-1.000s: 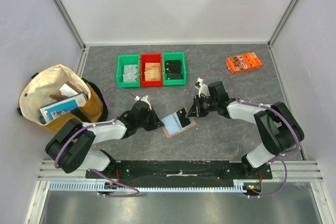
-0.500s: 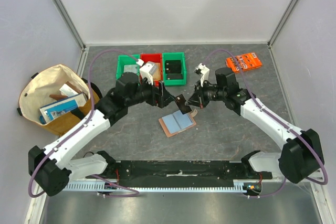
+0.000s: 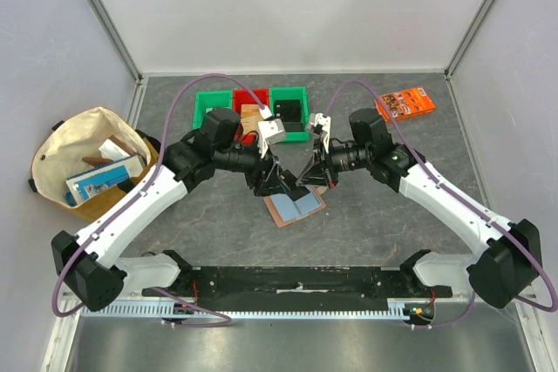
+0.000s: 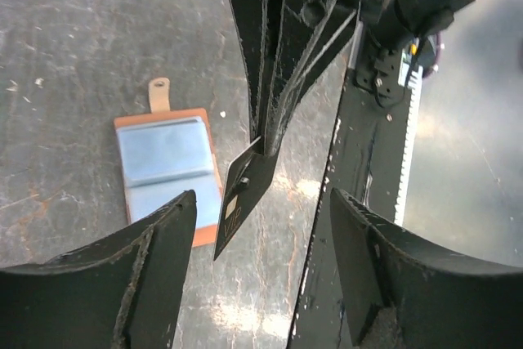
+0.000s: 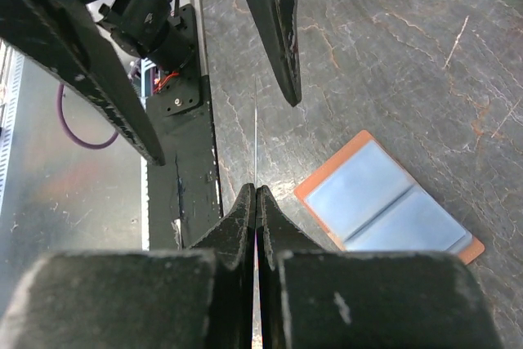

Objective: Take the credit cards out of the card holder
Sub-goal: Place the credit card in the storage box.

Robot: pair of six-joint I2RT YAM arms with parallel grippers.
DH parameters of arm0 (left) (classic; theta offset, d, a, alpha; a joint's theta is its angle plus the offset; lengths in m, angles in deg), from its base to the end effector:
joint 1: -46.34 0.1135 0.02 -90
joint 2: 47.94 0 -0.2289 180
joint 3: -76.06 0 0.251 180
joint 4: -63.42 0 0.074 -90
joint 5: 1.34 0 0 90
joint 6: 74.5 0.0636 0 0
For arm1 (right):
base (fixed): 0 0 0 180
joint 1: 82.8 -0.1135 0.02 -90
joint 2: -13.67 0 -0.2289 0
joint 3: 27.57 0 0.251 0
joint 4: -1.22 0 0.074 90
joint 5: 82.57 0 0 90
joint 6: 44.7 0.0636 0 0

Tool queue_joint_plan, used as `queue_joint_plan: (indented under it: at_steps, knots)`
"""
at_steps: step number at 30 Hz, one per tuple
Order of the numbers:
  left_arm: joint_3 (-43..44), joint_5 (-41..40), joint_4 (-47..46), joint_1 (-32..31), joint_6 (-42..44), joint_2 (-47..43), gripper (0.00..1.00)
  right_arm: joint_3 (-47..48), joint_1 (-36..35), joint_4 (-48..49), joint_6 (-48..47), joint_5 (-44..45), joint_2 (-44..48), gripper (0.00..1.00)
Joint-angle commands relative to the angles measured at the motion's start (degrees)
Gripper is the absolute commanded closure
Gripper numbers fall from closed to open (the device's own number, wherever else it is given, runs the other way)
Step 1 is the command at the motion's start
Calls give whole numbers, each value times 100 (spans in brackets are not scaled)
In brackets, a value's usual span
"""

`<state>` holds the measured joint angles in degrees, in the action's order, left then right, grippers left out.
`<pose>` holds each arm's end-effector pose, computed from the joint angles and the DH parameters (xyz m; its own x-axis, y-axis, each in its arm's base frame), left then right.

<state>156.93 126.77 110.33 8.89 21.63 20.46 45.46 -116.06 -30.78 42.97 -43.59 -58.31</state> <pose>0.2009 -0.2033 0.3104 -0.3522 0.3756 -0.8573 0.9254 0.2766 -0.2590 0.2220 0.2047 0.2771 -0.3930 -0.2883 -0.8732 -0.9192 0.1488 0.3646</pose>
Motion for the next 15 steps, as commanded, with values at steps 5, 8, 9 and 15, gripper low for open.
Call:
queue_joint_plan:
  at_steps: [5, 8, 9, 15]
  knots:
    - [107, 672, 533, 10, 837, 121, 41, 285, -41, -55, -303, -294, 9, 100]
    - [81, 707, 524, 1, 837, 147, 65, 268, -41, -11, -286, -294, -9, 100]
    - [81, 698, 507, 10, 811, 173, 80, 241, -41, 41, -251, -277, 0, 100]
    - [-86, 5, -169, 88, 65, 182, 98, -40, 47, 525, 224, 600, 158, 71]
